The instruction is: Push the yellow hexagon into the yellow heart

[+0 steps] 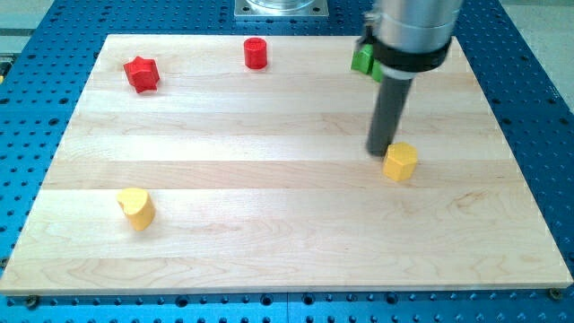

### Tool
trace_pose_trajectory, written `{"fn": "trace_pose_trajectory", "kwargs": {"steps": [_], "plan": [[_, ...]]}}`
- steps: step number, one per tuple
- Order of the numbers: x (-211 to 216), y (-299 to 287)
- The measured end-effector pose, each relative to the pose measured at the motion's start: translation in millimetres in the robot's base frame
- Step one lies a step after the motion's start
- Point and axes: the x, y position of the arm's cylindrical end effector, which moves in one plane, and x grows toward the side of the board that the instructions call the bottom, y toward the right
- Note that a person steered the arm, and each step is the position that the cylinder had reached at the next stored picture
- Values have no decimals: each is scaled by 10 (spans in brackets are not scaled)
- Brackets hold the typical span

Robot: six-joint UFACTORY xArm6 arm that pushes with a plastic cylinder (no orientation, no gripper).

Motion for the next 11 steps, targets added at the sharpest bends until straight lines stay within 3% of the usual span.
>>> {"fn": "trace_pose_trajectory", "kwargs": {"steps": [1,2,3,4,5,6,7,9,10,11], "plan": [[98,338],[495,-15],[687,-827],[498,-347],[871,-168],[1073,-948],[1073,-2106],[734,-2502],[1023,-2993],[1095,-2533]]}}
